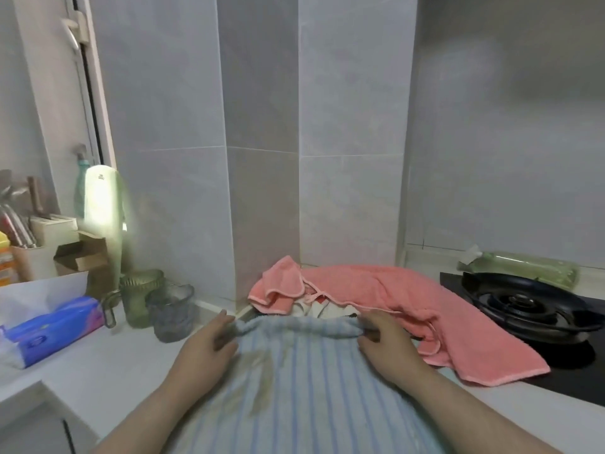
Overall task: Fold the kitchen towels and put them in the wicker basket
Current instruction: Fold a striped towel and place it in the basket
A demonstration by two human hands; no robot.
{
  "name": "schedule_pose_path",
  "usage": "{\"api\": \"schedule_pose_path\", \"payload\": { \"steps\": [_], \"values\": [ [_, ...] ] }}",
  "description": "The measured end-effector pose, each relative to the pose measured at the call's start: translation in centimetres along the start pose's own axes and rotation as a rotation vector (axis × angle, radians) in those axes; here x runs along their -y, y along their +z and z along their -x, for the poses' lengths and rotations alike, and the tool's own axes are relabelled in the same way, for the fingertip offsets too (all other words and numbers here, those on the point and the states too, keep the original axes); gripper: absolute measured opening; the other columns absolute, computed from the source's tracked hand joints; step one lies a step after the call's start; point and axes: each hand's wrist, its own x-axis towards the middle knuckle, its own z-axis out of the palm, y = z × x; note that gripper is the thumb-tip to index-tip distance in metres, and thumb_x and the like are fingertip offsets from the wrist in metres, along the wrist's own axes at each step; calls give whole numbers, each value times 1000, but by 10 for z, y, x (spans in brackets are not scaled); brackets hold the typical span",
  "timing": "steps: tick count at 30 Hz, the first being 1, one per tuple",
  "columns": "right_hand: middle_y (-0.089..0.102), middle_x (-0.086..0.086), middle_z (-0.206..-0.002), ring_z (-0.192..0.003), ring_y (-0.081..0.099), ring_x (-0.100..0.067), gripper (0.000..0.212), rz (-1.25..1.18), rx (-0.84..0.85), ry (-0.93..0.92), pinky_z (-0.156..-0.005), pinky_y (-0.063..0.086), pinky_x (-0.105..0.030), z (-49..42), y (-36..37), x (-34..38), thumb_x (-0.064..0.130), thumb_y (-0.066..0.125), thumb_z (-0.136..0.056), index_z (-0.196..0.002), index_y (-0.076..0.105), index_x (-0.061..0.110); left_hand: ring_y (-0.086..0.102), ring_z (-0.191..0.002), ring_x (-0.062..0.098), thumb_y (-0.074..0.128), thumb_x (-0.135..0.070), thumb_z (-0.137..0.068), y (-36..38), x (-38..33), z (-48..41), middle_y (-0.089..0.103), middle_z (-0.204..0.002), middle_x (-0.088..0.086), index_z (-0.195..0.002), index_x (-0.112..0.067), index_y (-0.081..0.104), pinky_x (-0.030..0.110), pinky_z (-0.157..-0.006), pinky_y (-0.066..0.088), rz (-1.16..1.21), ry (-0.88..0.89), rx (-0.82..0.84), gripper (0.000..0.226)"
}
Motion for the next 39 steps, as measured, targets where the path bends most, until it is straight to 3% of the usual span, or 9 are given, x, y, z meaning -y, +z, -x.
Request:
{"api": "schedule_pose_path", "payload": {
  "steps": [3, 6, 9, 15, 20, 25, 29, 33, 39],
  "values": [
    [46, 7, -138, -128, 45, -16, 37, 343, 154, -238, -104, 37, -29, 22, -6, 18, 40, 56, -88, -122, 62, 27, 38, -140, 10, 50, -48, -92, -5, -12, 14, 4, -157, -26, -149, -42, 27, 28, -104, 39, -452, 176, 173, 61],
    [47, 4, -136, -133, 40, -18, 45, 491, 358, -290, -108, 34, -35, 51, -11, 42, 58, 41, -92, -117, 59, 25, 13, -150, 12, 41, -63, -91, -1, -24, 32, 2, -162, -16, -154, -37, 16, 29, -118, 19, -578, 260, 313, 72],
    [25, 5, -159, -147, 18, -13, 82, 523, 568, -249, -121, 7, -37, 73, -11, 51, 77, 19, -82, -147, 37, 30, -3, -150, 10, 33, -76, -86, 8, -22, 49, -2, -163, -12, -154, -38, 10, 33, -122, 2, -547, 227, 514, 81],
    [16, 7, -162, -150, 9, -11, 70, 455, 547, -198, -122, -1, -33, 76, -7, 42, 66, 18, -92, -152, 28, 31, -4, -150, 10, 0, -91, -54, 9, -20, 59, -1, -163, -11, -154, -40, 8, 33, -121, -2, -531, 181, 576, 113],
    [58, 6, -118, -110, 53, -12, 29, 244, 355, -166, -103, 38, -27, 100, -21, 36, 36, 46, -99, -120, 59, 21, 48, -124, 6, 20, -78, -86, -1, -36, 84, 58, -128, -9, -120, -28, 59, 30, -110, 34, -308, 353, 353, 72],
    [56, 11, -103, -93, 54, 5, 19, 48, 47, -13, -81, 33, 0, 151, -35, 16, 11, 58, -89, -96, 63, 28, 54, -100, -6, 47, -67, -86, 19, -70, 160, 59, -109, -22, -111, -36, 63, 14, -88, 39, -328, 741, 190, 42],
    [62, 8, -98, -85, 57, 2, 20, -134, -21, 272, -72, 41, -6, 191, -35, 6, 10, 62, -85, -88, 59, 30, 61, -89, 7, 56, -36, -87, 60, -83, 197, 63, -102, -11, -108, -31, 60, 20, -82, 40, -365, 1032, 166, 22],
    [66, -7, -87, -70, 60, -17, 12, -551, -18, 545, -78, 56, -40, 211, -37, 4, 3, 62, -82, -92, 62, 10, 61, -82, 7, 61, -52, -71, 65, -100, 202, 62, -94, -15, -95, -33, 63, 21, -69, 47, -433, 945, 198, 30],
    [59, -10, -74, -58, 53, -17, 13, -761, 12, 634, -65, 48, -32, 218, -46, 12, -5, 58, -84, -91, 57, 6, 58, -63, 14, 48, -33, -56, 77, -133, 198, 60, -76, -10, -78, -30, 66, 21, -48, 43, -545, 903, 173, 29]
  ]
}}
